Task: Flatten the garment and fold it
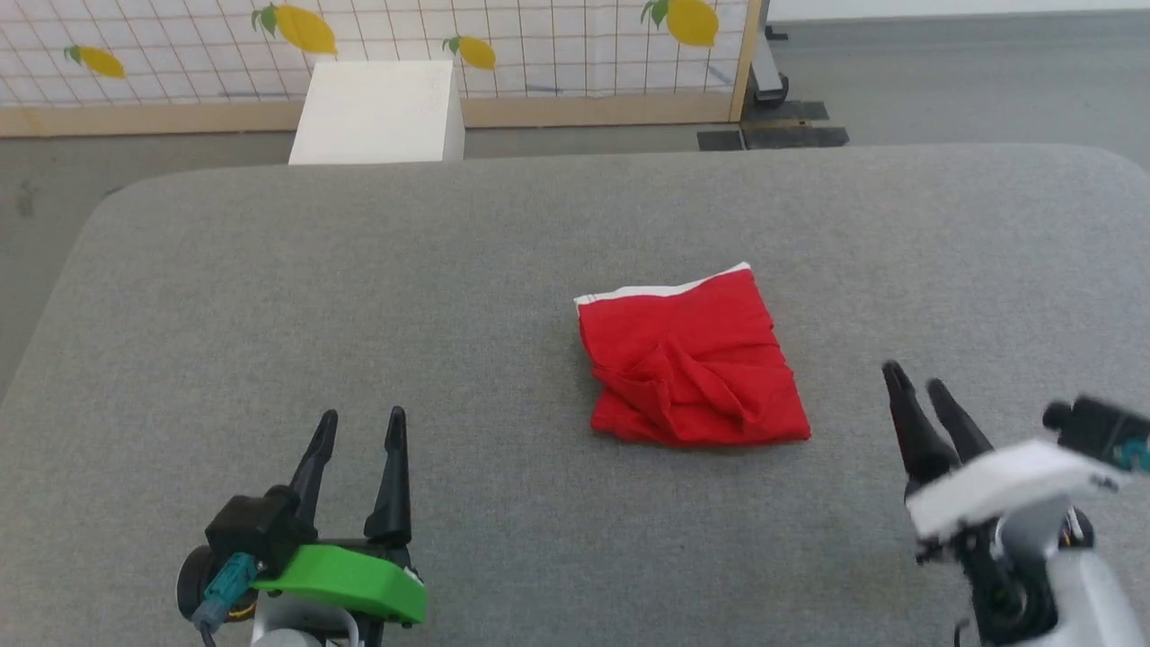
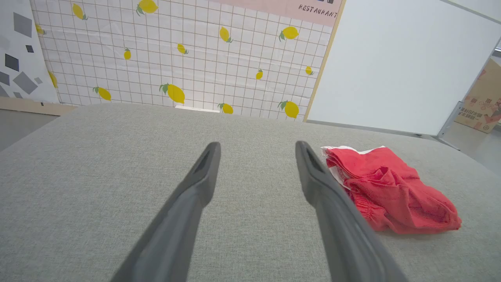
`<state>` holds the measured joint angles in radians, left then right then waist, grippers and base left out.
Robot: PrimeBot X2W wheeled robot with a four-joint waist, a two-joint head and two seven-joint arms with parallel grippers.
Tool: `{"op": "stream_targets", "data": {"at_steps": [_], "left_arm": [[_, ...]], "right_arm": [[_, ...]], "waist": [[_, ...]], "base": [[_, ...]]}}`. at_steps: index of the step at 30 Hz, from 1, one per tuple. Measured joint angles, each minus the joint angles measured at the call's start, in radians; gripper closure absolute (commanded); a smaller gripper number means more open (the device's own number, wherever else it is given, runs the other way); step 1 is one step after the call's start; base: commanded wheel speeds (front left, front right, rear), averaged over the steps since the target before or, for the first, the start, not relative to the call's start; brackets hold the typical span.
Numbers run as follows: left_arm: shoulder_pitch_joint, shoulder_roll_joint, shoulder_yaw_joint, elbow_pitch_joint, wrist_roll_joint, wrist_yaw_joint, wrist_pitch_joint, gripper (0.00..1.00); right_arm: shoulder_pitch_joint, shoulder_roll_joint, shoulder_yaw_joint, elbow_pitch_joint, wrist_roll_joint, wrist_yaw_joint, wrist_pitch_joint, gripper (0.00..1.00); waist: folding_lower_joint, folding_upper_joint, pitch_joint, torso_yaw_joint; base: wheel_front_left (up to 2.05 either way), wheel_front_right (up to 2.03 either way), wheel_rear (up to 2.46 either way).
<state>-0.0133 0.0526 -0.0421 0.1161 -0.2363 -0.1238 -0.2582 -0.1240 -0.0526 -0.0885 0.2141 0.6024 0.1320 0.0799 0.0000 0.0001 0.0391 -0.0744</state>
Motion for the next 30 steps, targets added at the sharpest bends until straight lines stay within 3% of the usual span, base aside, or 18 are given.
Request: {"op": "stream_targets", "data": {"at_steps": [4, 11, 18, 25, 26, 27, 30], "left_arm": [[-0.015, 0.000, -0.008, -0.009, 0.003, 0.000, 0.000, 0.00], [-0.069, 0.000, -0.030, -0.027, 0.006, 0.000, 0.000, 0.00], [-0.108, 0.000, -0.041, -0.037, 0.006, 0.000, 0.000, 0.00], [-0.112, 0.000, -0.041, -0.041, 0.006, 0.000, 0.000, 0.00], [-0.112, 0.000, -0.041, -0.042, 0.006, 0.000, 0.000, 0.00], [-0.112, 0.000, -0.041, -0.043, 0.006, 0.000, 0.000, 0.00], [-0.113, 0.000, -0.039, -0.045, 0.006, 0.000, 0.000, 0.00]], "right_arm": [[-0.130, 0.001, -0.068, 0.088, 0.161, 0.000, 0.243, 0.00], [-0.339, -0.006, -0.242, 0.333, 0.177, 0.000, 0.565, 0.00], [-0.493, -0.006, -0.365, 0.500, 0.064, 0.000, 0.715, 0.00], [-0.564, -0.002, -0.413, 0.582, -0.034, 0.000, 0.772, 0.00], [-0.575, -0.003, -0.415, 0.591, -0.035, 0.000, 0.782, 0.33], [-0.587, -0.004, -0.407, 0.603, -0.029, 0.000, 0.800, 0.55], [-0.604, -0.002, -0.341, 0.616, -0.007, 0.000, 0.835, 1.00]], "waist": [[0.0000, 0.0000, 0.030, 0.010], [0.0000, 0.0000, 0.090, 0.052], [0.0000, 0.0000, 0.149, 0.112], [0.0000, 0.0000, 0.185, 0.167], [0.0000, 0.0000, 0.189, 0.172], [0.0000, 0.0000, 0.192, 0.178], [0.0000, 0.0000, 0.201, 0.189]], "base": [[0.00, 0.00, 0.00], [0.00, 0.00, 0.00], [0.00, 0.00, 0.00], [0.00, 0.00, 0.00], [0.00, 0.00, 0.00], [0.00, 0.00, 0.00], [0.00, 0.00, 0.00]]}}
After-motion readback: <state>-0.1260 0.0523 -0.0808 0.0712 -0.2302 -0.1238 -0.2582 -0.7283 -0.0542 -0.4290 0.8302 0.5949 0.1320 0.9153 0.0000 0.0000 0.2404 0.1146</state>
